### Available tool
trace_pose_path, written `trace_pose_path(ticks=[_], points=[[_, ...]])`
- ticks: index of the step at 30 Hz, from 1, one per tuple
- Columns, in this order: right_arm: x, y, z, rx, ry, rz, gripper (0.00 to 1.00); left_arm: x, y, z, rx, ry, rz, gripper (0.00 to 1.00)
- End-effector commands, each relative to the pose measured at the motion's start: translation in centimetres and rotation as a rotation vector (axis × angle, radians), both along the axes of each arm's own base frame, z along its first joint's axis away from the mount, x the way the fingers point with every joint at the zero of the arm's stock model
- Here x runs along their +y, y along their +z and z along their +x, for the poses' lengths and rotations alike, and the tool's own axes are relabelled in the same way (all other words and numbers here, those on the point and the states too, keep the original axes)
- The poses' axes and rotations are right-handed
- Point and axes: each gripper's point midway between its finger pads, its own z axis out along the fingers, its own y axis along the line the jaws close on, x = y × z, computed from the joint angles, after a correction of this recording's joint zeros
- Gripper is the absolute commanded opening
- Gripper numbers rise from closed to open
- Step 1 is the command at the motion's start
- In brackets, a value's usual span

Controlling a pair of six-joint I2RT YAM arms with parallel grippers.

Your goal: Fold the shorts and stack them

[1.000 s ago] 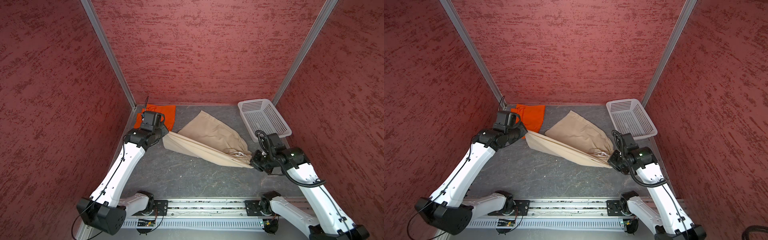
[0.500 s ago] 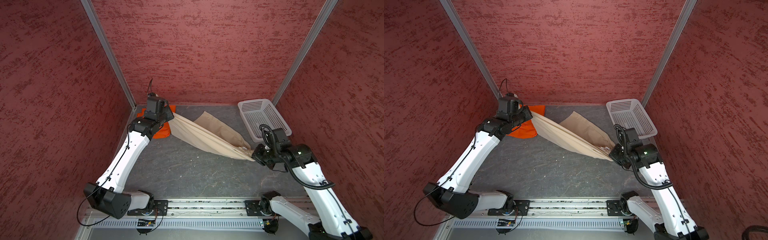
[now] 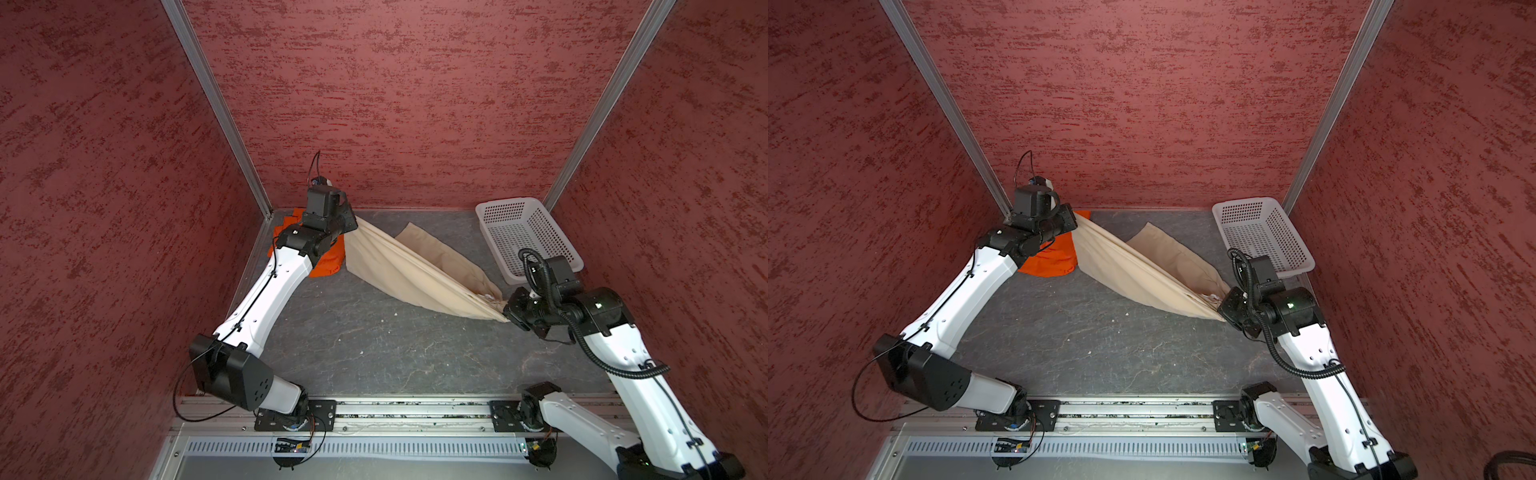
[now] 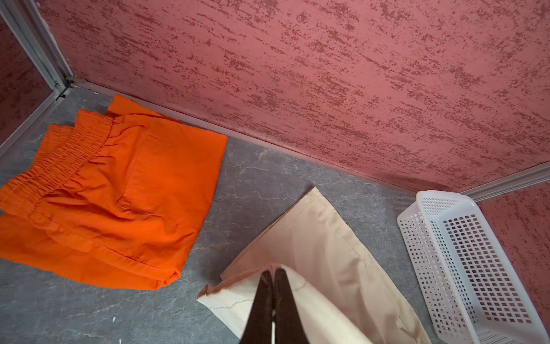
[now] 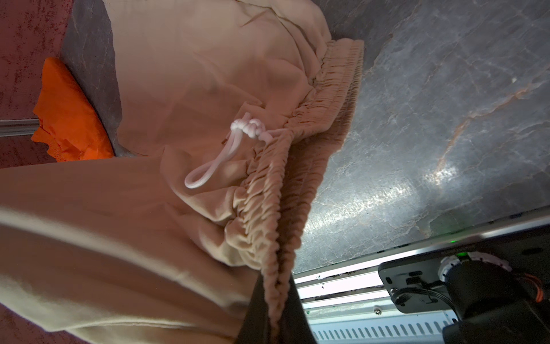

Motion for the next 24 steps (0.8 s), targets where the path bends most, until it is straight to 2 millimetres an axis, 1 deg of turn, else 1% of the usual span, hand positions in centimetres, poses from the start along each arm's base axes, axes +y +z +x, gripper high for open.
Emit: trace_pose_path(ticks=[1,6,11,13,21,24], points=[[-2.1,-1.3,-1.7,0.073,-0.054,-0.094,0.00,1.5,3.1,2.5,-0.123,0.064,0.037,0.00],[-2.3,-2.2,-2.0,0.101,-0.063,-0.103,0.00,0.7,2.9,4.2,-0.133,0.043,0.045,0.00],[-2.6,-2.3,-1.7,0.108,-0.070,-0.114,0.00,0.0,2.3,5.9,-0.139,0.026,0.045,0.00],[-2.7,-2.3,-1.6,0.112,-0.071,-0.120,0.00,-0.4,2.4,6.5,-0.146,0.017,0.039,0.00],[-3.0,-2.1,-1.1,0.114,-0.078,-0.126,0.00,-1.3,3.8,7.9,-0.192,-0.005,0.013,0.00],[-3.1,-2.0,-0.9,0.116,-0.082,-0.130,0.00,-1.5,3.9,8.3,-0.203,-0.008,0.013,0.00]])
